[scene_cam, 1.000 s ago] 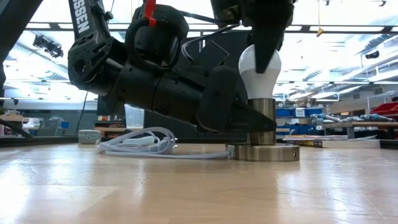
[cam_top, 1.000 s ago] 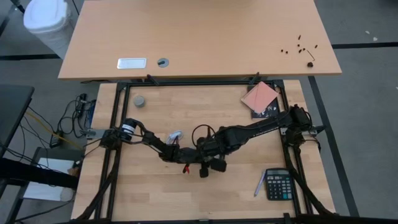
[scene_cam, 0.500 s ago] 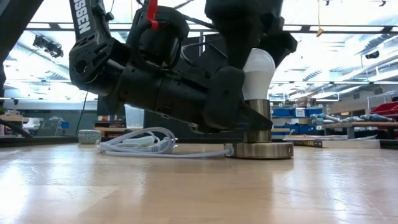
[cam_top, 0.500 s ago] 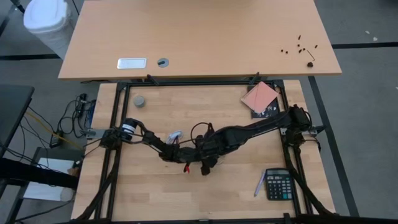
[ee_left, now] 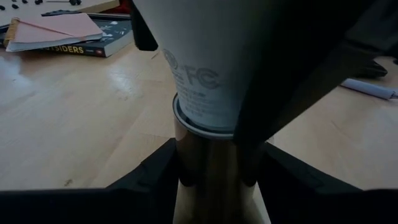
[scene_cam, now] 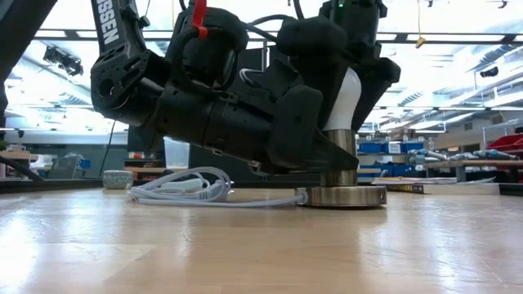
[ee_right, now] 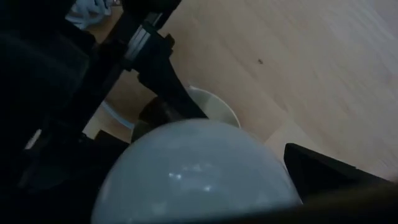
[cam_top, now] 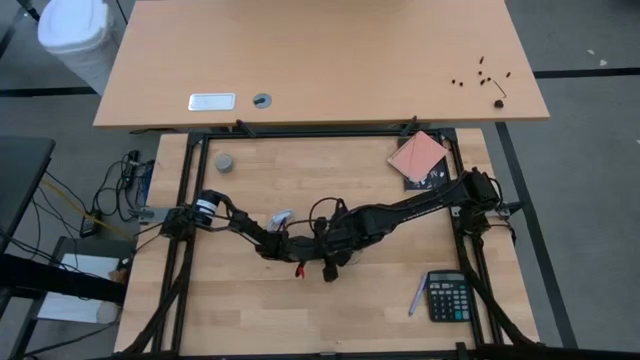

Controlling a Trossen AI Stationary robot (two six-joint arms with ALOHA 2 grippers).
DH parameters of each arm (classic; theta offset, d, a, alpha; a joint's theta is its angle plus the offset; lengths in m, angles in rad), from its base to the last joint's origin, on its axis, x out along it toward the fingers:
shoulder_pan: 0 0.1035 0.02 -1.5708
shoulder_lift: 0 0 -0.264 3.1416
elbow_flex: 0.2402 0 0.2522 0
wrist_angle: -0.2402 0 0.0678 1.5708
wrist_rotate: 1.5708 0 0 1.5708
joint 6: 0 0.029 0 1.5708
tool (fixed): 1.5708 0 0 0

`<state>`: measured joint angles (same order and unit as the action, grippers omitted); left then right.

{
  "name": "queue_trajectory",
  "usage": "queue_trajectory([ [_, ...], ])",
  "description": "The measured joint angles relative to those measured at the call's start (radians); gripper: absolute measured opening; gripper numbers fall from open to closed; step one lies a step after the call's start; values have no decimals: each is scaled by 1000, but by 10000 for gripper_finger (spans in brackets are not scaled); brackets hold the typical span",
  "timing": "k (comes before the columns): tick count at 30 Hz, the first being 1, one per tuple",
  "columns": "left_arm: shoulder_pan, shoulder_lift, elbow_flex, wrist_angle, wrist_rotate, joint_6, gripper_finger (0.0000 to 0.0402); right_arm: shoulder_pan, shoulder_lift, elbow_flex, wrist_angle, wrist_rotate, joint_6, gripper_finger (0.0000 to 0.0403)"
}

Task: Screw lightbulb
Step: Remove the white lightbulb from the gold lamp

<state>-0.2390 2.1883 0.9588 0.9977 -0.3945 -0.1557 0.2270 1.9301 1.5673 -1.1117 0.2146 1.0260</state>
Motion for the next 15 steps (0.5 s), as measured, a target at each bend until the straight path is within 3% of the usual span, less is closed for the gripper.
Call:
queue_trajectory([
  [6,0,0,0,1,3,1,184,-1,0,0,5,1,-17,361],
  [15,0,0,0,0,3,1,184,-1,0,0,9,-41,-117,277],
])
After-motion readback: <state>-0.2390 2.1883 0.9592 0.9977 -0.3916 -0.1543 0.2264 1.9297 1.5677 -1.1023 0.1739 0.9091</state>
